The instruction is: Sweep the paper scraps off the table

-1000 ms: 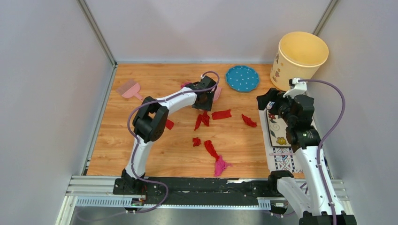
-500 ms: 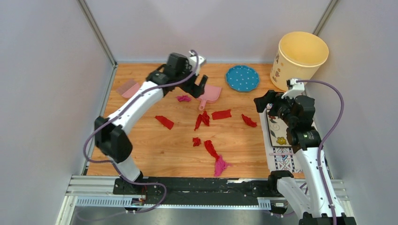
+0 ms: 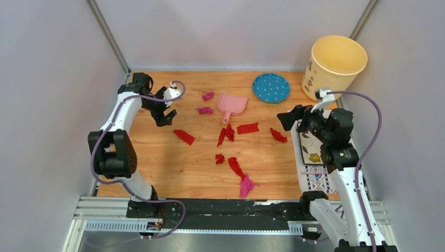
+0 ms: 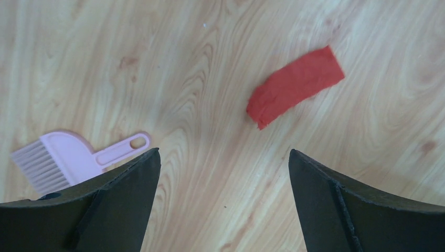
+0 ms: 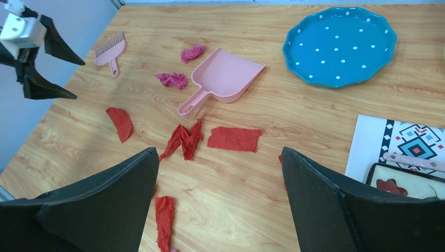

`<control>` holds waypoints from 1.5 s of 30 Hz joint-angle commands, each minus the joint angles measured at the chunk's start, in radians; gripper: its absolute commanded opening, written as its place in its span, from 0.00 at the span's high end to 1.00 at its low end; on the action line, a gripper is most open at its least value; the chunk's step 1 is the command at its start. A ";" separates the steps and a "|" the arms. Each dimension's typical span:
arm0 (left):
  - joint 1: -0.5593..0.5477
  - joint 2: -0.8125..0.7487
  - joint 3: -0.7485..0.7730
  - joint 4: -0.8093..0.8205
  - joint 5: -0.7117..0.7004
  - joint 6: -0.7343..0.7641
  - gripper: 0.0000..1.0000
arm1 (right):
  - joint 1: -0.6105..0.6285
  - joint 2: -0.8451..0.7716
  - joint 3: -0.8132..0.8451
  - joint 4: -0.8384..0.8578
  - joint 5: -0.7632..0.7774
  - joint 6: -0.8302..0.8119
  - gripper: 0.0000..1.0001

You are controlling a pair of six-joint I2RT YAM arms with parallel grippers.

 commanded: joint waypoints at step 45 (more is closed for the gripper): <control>0.148 0.719 0.511 -0.436 -0.279 0.991 0.53 | 0.169 0.207 0.091 -0.035 0.020 -0.108 0.11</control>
